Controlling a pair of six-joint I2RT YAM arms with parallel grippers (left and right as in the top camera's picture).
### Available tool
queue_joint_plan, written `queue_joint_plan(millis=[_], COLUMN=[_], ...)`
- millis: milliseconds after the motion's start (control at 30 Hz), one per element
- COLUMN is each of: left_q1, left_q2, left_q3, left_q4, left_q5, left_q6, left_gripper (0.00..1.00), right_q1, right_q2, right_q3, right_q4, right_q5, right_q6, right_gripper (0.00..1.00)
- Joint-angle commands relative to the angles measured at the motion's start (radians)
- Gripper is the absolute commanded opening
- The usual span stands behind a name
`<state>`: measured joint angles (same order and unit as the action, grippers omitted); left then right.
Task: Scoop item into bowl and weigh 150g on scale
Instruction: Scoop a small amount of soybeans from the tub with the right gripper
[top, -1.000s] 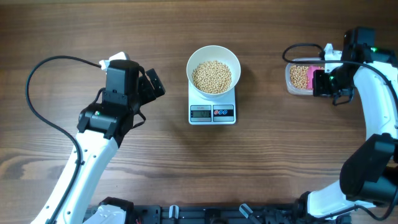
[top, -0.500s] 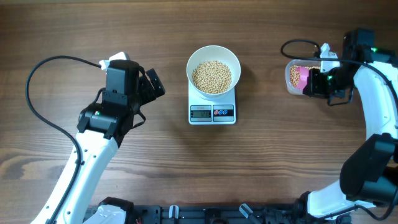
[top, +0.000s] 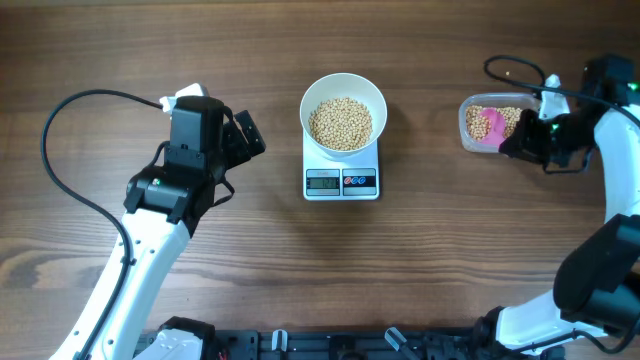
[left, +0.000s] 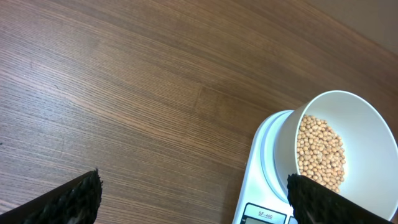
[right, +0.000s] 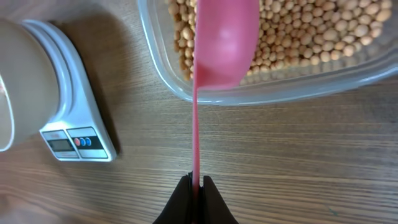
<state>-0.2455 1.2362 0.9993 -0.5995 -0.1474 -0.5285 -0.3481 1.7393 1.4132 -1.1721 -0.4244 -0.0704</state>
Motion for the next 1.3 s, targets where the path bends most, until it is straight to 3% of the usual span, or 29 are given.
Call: queue_joint_plan(millis=[0, 300, 433, 567, 833, 1067, 1267], left_q1=[0.008, 0.008, 0.008, 0.008, 0.008, 0.008, 0.008], left_q2=[0.004, 0.004, 0.004, 0.004, 0.004, 0.004, 0.004], left_q3=[0.001, 0.001, 0.001, 0.001, 0.001, 0.001, 0.001], left_q4=[0.003, 0.003, 0.003, 0.003, 0.003, 0.003, 0.003], left_q5=[0.001, 0.002, 0.001, 0.001, 0.001, 0.002, 0.001], left_q6=[0.0, 0.001, 0.0, 0.0, 0.0, 0.0, 0.0], left_gripper=[1.0, 1.0, 1.0, 1.0, 1.0, 1.0, 1.0], right_q1=[-0.062, -0.211, -0.272, -0.303, -0.306, -0.306, -0.305], right_q2=[0.006, 0.006, 0.019, 0.042, 0.042, 0.042, 0.041], right_q3=[-0.008, -0.014, -0.015, -0.015, -0.015, -0.015, -0.014], right_q4=[-0.012, -0.03, -0.057, -0.083, -0.143, -0.225, -0.296], right_q5=[-0.127, -0.261, -0.418, -0.43, -0.474, -0.608, -0.685], right_q6=[0.015, -0.068, -0.14, -0.167, -0.22, -0.396, -0.437], right_gripper=[0.04, 0.04, 0.04, 0.04, 0.04, 0.04, 0.04])
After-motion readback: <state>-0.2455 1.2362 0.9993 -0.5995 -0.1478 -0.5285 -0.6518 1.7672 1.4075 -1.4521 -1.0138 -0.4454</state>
